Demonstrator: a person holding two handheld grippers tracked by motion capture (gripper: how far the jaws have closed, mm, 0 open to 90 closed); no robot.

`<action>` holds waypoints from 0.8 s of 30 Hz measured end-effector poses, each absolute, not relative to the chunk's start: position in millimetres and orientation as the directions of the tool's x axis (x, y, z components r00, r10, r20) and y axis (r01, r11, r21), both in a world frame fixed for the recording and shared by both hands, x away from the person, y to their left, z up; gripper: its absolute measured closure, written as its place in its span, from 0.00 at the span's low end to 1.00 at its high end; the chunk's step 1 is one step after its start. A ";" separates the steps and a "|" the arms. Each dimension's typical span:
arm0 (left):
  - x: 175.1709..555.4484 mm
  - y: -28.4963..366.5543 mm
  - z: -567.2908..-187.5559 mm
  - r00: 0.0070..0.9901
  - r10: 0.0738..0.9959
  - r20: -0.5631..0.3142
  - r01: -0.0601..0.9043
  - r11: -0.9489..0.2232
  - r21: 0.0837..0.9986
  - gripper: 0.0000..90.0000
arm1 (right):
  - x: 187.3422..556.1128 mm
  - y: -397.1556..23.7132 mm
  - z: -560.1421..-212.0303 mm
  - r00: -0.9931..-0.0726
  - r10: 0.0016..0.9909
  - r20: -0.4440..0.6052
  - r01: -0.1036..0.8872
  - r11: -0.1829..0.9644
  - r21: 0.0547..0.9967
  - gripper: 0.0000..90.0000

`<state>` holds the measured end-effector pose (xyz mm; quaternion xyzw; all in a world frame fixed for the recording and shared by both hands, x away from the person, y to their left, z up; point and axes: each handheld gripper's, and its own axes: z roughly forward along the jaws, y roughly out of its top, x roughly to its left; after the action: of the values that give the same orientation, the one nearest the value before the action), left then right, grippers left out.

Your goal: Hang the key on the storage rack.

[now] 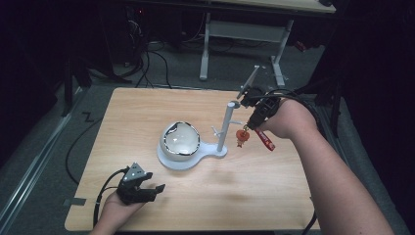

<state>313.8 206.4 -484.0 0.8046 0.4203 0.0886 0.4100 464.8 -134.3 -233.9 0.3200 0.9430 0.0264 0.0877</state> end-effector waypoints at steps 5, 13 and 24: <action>313.0 205.7 -483.8 0.628 0.752 -0.201 0.605 -0.311 0.733 0.35 | 467.3 -130.0 -229.6 -0.783 0.602 -0.153 0.592 0.798 0.111 0.83; 312.7 207.8 -484.4 0.621 0.756 -0.205 0.610 -0.302 0.732 0.35 | 470.9 -126.4 -231.6 -0.790 0.594 -0.153 0.585 0.804 0.104 0.83; 313.1 210.5 -483.3 0.620 0.758 -0.206 0.608 -0.297 0.736 0.35 | 479.0 -125.6 -236.6 -0.782 0.604 -0.150 0.598 0.796 0.087 0.83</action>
<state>313.1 210.5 -483.3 0.8002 0.4266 0.0908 0.4116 479.0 -125.6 -236.6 0.3185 0.9439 0.0174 0.0854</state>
